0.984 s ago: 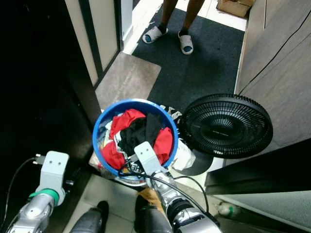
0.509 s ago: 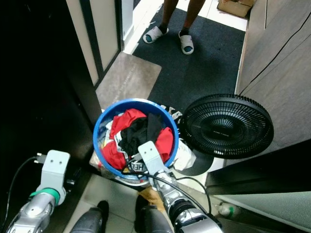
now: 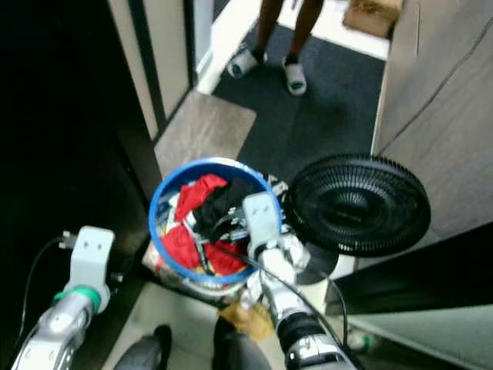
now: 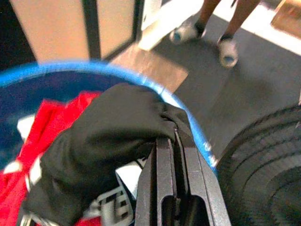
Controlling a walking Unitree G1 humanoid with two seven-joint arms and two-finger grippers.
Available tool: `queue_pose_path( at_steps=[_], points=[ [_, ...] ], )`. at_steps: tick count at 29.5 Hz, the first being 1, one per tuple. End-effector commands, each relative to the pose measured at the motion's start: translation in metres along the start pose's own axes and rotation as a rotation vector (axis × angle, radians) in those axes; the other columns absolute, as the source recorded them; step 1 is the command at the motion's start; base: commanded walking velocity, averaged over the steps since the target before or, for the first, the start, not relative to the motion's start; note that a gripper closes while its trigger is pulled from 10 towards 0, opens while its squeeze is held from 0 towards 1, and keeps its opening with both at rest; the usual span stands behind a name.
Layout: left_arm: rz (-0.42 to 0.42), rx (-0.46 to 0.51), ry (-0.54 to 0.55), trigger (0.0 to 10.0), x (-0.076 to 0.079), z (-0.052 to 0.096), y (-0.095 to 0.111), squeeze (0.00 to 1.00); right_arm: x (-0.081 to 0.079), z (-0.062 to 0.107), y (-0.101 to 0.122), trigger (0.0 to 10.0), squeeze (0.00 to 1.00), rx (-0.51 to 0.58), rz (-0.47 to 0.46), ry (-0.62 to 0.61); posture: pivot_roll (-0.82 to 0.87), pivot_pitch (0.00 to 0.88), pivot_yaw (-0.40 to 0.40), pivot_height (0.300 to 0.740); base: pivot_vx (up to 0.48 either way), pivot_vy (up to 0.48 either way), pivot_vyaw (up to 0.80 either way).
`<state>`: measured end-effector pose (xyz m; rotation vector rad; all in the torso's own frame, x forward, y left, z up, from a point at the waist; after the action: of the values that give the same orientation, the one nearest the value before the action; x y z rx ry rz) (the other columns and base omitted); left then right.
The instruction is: Clothes washing
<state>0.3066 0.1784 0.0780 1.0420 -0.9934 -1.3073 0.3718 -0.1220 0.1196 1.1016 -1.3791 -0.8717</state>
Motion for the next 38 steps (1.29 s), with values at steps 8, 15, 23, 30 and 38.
queue_pose_path(
  at_steps=[8, 15, 23, 30, 38],
  points=[
    [0.063, 0.047, -0.061, 10.0, 0.020, -0.015, 0.015, 0.00, 0.025, 0.011, 0.026, 10.0, 0.00, 0.142, -0.020, -0.107, 0.11, 0.037, -0.007, 0.740, 0.000, 0.000, 0.00],
    [0.094, 0.091, -0.116, 10.0, 0.037, -0.026, 0.031, 0.00, 0.036, 0.022, 0.049, 10.0, 0.00, 0.235, -0.044, -0.174, 0.06, 0.000, 0.004, 0.740, 0.000, 0.000, 0.00],
    [0.112, 0.137, -0.134, 10.0, 0.042, -0.032, 0.043, 0.00, 0.024, 0.034, 0.035, 10.0, 0.00, 0.175, -0.057, -0.109, 0.04, 0.000, -0.001, 0.740, 0.000, 0.000, 0.00],
    [0.120, 0.160, -0.091, 10.0, 0.033, -0.028, 0.038, 0.00, -0.009, 0.055, -0.039, 10.0, 0.00, -0.097, -0.036, 0.016, 0.09, 0.000, -0.046, 0.740, 0.000, 0.000, 0.00],
    [0.059, 0.158, -0.101, 10.0, 0.022, -0.028, 0.039, 0.00, -0.012, 0.049, -0.039, 10.0, 0.00, -0.115, -0.061, -0.026, 0.11, 0.000, 0.039, 0.740, 0.000, 0.000, 0.00]
  ],
)
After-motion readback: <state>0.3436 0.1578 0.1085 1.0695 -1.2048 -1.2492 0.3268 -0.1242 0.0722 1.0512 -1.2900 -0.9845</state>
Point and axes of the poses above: a point about 5 cm out from each wrist's last joint towards the gripper, its own z axis pointing back from the gripper into the wrist, its own y axis along the axis of the wrist's last joint, x = y × z, the point moved 2 cm from there along -z, pointing out of the wrist towards the gripper, and after that the axes turned 8 degrees about z, right-handed, at the moved point
